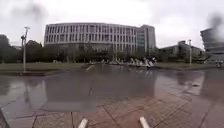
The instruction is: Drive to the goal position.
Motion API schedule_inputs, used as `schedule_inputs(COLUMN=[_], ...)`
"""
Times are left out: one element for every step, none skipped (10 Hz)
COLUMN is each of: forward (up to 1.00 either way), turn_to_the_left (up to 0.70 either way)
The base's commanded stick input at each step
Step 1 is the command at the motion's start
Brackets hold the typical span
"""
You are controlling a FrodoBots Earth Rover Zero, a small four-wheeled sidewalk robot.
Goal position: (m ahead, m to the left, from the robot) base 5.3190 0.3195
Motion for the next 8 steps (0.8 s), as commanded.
schedule_inputs(forward=[1.00,1.00,1.00,1.00,1.00,1.00,1.00,1.00], turn_to_the_left=[0.00,0.00,0.00,0.00,0.00,0.00,0.00,0.00])
